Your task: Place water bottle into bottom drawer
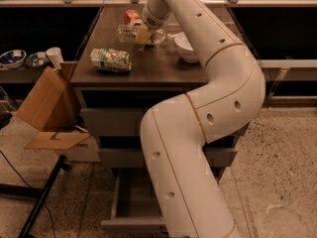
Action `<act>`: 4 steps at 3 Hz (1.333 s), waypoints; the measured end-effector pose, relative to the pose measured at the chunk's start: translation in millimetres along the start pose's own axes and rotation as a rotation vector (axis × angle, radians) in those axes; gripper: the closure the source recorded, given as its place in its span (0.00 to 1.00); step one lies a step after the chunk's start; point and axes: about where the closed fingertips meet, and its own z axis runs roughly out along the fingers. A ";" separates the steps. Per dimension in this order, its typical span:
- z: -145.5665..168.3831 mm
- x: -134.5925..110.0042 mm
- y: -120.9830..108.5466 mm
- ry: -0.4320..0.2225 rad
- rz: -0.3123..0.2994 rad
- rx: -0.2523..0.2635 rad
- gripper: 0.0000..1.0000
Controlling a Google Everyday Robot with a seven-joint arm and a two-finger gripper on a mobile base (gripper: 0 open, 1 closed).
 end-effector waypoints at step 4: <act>-34.3 10.6 -6.3 0.030 -0.059 0.009 1.00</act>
Offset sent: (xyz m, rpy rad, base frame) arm 0.0404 -0.0102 0.0313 -0.0069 0.0008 0.0378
